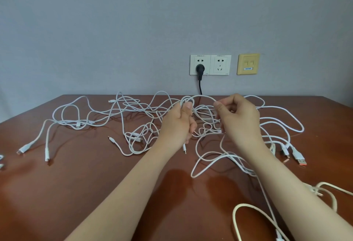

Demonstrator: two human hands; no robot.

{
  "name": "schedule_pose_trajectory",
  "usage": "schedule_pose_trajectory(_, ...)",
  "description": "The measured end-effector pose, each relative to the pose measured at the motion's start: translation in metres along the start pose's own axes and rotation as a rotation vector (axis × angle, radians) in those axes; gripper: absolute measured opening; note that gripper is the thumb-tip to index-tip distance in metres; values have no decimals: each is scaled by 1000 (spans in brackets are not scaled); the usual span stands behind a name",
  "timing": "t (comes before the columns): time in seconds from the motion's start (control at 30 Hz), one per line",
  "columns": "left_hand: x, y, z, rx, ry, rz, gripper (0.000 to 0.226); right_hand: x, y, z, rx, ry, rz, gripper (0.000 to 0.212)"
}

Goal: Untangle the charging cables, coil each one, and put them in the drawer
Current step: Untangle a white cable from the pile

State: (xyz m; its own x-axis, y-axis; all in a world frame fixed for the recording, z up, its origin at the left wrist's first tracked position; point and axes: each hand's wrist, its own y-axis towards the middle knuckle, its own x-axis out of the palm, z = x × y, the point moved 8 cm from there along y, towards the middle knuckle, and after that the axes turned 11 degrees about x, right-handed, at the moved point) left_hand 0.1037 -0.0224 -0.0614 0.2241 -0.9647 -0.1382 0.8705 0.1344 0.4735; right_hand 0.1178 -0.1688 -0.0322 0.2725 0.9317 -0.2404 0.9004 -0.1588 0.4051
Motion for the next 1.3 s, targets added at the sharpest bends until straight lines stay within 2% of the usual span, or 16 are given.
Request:
schedule_pose_trajectory(0.17, 2, -1, 5, 71, 40, -4, 24, 18, -20, -11, -117, -132, -37, 16)
schedule_pose_trajectory(0.4, -10, 3, 0, 103, 148, 118, 27, 39, -35, -17, -224, -159, -183, 14)
schedule_pose_trajectory(0.57, -11, 6, -3, 117, 194, 80, 23, 42, -39, -21, -287, -192, -216, 17)
schedule_pose_trajectory(0.73, -3, 6, -8, 38, 53, -55, 38, 40, -40, -22, -264, -176, -281, 23)
schedule_pose_trajectory(0.83, 0, 4, -5, 30, 33, -114, 36, 41, -39, -20, -235, -172, -302, 21)
schedule_pose_trajectory(1.07, -10, 6, -1, 33, 251, -12, 30, 43, -27, -4, -117, -148, -289, 13)
schedule_pose_trajectory(1.13, -12, 6, -4, -19, 180, 33, 27, 45, -27, -2, -112, -132, -299, 15)
schedule_pose_trajectory(1.17, -12, 5, -7, -58, 68, 56, 26, 46, -28, -2, -115, -110, -305, 18)
schedule_pose_trajectory(1.3, 4, 4, -4, -192, -697, 20, 33, 47, -28, -3, -97, -24, -337, 25)
